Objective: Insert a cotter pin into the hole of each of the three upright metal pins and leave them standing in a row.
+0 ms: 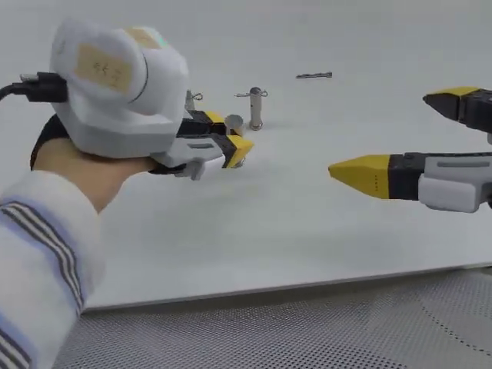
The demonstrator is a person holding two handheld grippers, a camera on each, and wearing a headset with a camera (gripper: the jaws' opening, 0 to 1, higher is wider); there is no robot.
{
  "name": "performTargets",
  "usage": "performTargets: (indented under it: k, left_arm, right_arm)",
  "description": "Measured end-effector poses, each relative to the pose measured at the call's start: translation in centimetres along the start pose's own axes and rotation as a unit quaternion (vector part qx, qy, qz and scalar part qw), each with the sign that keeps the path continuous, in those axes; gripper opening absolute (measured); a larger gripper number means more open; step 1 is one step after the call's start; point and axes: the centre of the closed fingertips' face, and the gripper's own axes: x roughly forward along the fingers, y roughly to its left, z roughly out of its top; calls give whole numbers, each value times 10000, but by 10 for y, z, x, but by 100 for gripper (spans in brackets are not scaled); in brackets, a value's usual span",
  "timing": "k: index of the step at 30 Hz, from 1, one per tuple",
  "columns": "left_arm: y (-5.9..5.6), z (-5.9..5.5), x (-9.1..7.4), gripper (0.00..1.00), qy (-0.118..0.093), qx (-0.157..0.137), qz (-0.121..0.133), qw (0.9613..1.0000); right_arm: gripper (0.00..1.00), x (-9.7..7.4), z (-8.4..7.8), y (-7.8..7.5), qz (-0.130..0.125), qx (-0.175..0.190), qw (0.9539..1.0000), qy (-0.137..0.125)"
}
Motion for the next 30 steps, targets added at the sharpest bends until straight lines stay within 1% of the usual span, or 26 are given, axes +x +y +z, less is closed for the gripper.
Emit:
performTargets:
  k: [4,8,10,16,19,20,22,25,26,27,30]
  left_arm:
    - [-6,1,7,9,-57,55,-64,9999]
    - [-12,-2,15,9,-5,213,-147,9997]
    - [-13,-2,18,9,3,219,-138,9997]
    - [-13,-5,24,9,0,199,-132,9997]
    - [-14,-6,25,9,-24,127,-144,9998]
    - [-13,-5,25,9,-67,106,-114,9999]
    - [-14,-5,25,9,-96,167,-131,9997]
    - [-14,-8,25,9,-50,204,-143,9997]
    - [-13,-7,25,9,-89,213,-131,9996]
    - [-13,-8,25,9,-88,157,-132,9998]
    - [-13,-8,24,10,-127,143,-157,9997]
  right_arm:
    - [92,-1,-3,-2,-12,3,10000,27]
    - [92,-1,-5,-2,-14,34,10000,51]
    - [92,-1,-7,-2,-14,43,10000,61]
    - [92,0,-10,-1,7,60,9999,98]
    - [92,1,-10,-2,18,68,9999,100]
    - [92,1,-10,-2,20,70,9999,95]
    - [92,1,-10,-2,23,72,9999,100]
    - [92,1,-11,-1,35,80,9999,114]
    - [92,1,-11,-1,35,84,9999,116]
    - [92,1,-11,-1,40,88,9999,120]
    - [92,2,-11,0,58,78,9999,129]
